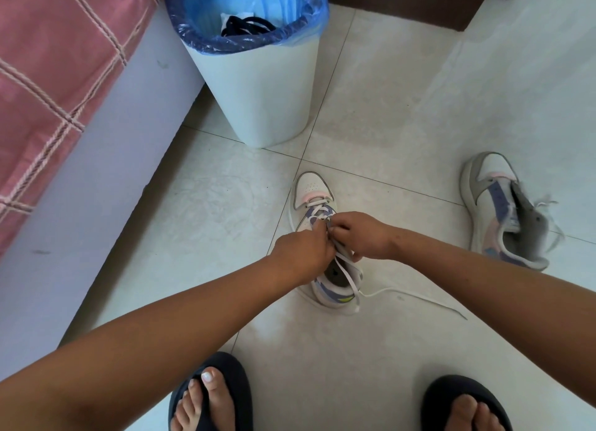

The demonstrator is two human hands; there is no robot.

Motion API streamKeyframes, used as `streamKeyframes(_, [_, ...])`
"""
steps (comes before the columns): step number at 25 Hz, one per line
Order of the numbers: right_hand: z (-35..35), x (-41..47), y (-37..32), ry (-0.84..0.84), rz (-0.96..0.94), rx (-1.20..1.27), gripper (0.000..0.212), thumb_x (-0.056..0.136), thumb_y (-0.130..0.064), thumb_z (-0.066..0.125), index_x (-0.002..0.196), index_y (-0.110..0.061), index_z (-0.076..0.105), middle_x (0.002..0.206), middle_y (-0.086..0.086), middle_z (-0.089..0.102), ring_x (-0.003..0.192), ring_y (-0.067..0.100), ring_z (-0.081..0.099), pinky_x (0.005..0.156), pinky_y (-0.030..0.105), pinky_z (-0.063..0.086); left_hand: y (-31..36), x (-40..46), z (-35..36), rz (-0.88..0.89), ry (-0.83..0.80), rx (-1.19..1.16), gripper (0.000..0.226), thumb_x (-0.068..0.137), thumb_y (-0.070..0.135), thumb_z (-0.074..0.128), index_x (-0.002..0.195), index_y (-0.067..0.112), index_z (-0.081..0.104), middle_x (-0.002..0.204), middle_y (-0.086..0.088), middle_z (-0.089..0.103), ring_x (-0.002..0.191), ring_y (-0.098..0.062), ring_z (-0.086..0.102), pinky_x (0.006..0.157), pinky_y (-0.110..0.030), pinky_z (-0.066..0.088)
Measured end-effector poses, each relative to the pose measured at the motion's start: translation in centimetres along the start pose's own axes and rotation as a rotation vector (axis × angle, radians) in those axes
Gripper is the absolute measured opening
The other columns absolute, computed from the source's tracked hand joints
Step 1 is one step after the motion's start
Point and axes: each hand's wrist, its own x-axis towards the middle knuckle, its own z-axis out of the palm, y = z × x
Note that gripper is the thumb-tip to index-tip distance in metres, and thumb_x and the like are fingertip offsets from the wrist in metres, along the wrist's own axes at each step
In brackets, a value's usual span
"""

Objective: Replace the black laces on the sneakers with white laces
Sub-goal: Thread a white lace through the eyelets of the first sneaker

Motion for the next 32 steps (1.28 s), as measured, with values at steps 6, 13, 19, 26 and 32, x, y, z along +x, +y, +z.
streamKeyframes(6, [1.1,-2.1,2.6,0.293,0.051,0.588,0.023,0.095,-0.007,0.045,0.072,-0.005,0.047,0.064,0.005,0.043,0.059,0.015,0.042,0.059,0.032,0.055,-1.0,-1.1,1.0,-0.145,-0.021,-0.539,0.027,0.099,0.04,0.036,0.096,0.012,0.037,0.074,-0.001,0.051,0.066,-0.017,0.05,0.053,-0.029,0.033])
streamKeyframes(13, [1.1,-1.5,1.7,0.21,0.07,0.169,0.04,0.097,-0.044,0.039,0.083,-0.009,0.052,0.079,0.005,0.055,0.07,0.019,0.054,0.049,0.024,0.046,-0.9,0.8,-0.9,-0.04,0.041,-0.091,0.031,0.1,0.04,0.028,0.094,0.015,0.046,0.094,-0.009,0.061,0.078,-0.023,0.051,0.066,-0.029,0.037])
streamKeyframes(19, [0.4,-0.8,1.4,0.185,0.032,0.194,0.02,0.098,-0.024,0.042,0.084,-0.013,0.051,0.075,0.004,0.057,0.064,0.015,0.054,0.052,0.024,0.051,-1.6,1.2,-1.6,0.113,-0.072,-0.274,0.021,0.101,0.021,0.033,0.094,0.009,0.049,0.095,-0.017,0.062,0.085,-0.033,0.06,0.066,-0.035,0.046])
streamKeyframes(26, [1.6,-1.2,2.3,0.197,0.136,0.455,0.017,0.098,-0.015,0.038,0.085,-0.009,0.046,0.064,0.006,0.057,0.053,0.017,0.051,0.056,0.028,0.047,-3.7,-2.3,2.8,-0.181,0.236,-0.773,0.023,0.099,0.019,0.039,0.078,0.013,0.042,0.088,-0.015,0.063,0.086,-0.032,0.059,0.059,-0.021,0.037])
streamKeyframes(32, [1.2,-1.3,1.2,0.18,0.021,0.222,0.025,0.097,-0.037,0.045,0.083,-0.018,0.052,0.078,0.0,0.06,0.067,0.013,0.054,0.061,0.025,0.046,-2.7,-0.1,-0.3,-0.079,0.079,-0.642,0.027,0.1,0.035,0.036,0.089,0.015,0.05,0.076,-0.001,0.058,0.068,-0.019,0.057,0.062,-0.034,0.05])
